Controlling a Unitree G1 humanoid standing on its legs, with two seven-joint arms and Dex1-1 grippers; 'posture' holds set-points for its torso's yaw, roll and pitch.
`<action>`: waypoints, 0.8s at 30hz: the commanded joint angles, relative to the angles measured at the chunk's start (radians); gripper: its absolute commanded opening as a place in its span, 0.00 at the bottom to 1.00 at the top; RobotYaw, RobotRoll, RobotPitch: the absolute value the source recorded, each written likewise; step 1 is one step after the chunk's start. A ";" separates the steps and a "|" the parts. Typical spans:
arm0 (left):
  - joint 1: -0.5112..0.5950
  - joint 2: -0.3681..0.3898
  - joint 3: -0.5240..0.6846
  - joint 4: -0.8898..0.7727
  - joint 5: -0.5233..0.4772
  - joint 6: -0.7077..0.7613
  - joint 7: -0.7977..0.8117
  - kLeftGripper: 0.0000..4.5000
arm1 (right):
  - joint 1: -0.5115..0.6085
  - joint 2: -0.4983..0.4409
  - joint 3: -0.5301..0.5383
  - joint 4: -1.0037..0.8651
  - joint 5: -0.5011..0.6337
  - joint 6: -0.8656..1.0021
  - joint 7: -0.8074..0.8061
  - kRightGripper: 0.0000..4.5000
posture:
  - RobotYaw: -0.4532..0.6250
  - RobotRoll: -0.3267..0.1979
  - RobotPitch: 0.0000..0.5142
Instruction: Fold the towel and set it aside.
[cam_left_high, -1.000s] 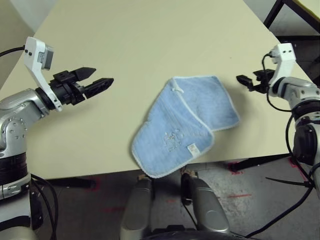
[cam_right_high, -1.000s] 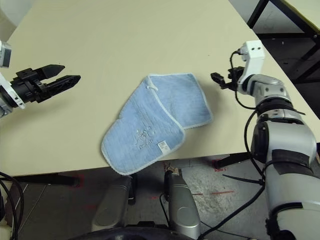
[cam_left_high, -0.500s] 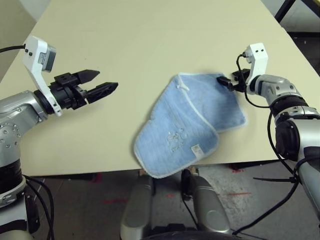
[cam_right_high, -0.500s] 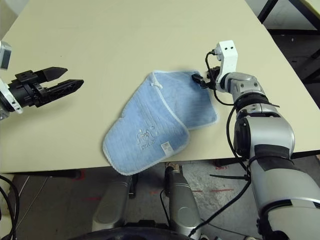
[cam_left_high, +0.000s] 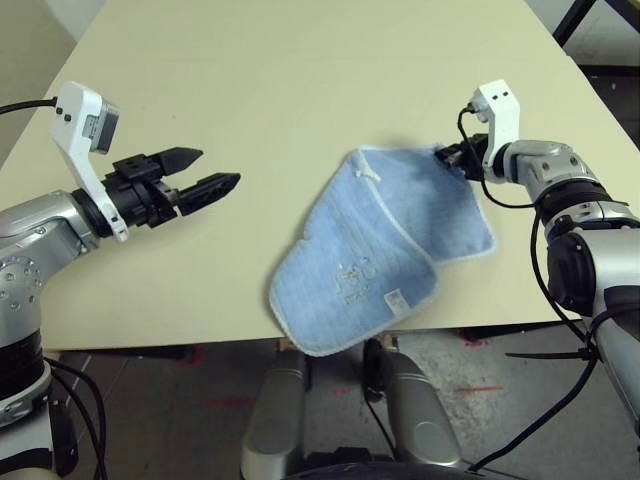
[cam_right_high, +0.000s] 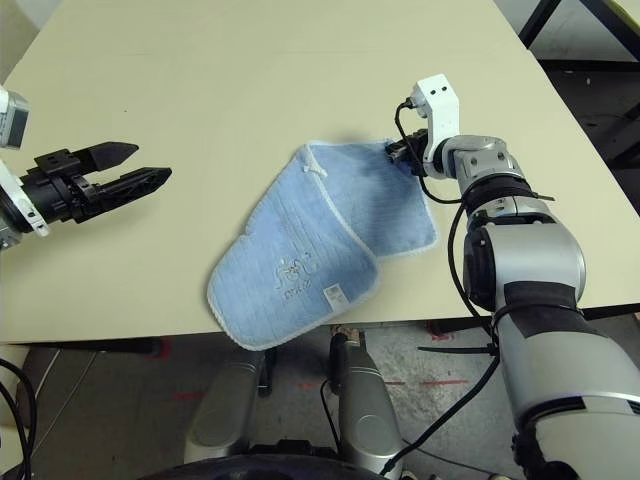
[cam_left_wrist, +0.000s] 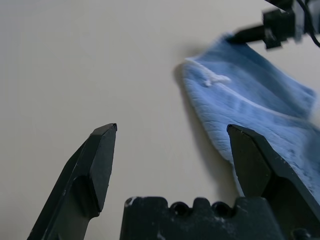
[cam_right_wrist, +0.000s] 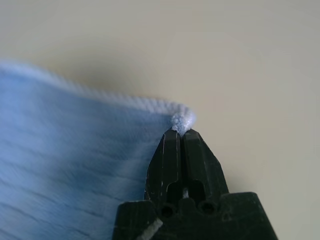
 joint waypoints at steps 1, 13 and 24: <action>-0.006 -0.008 -0.060 -0.048 -0.017 -0.010 -0.028 1.00 | -0.043 0.005 -0.020 0.000 0.015 -0.052 -0.024 0.01 | 0.67 0.62 0.37; -0.177 -0.092 -0.275 -0.103 -0.033 -0.022 -0.078 1.00 | -0.146 0.048 -0.069 0.002 0.040 -0.118 -0.200 0.01 | 0.63 0.62 0.29; -0.271 -0.254 -0.628 -0.053 0.193 -0.055 -0.012 1.00 | -0.163 0.064 -0.087 0.005 0.045 -0.120 -0.277 0.01 | 0.63 0.62 0.26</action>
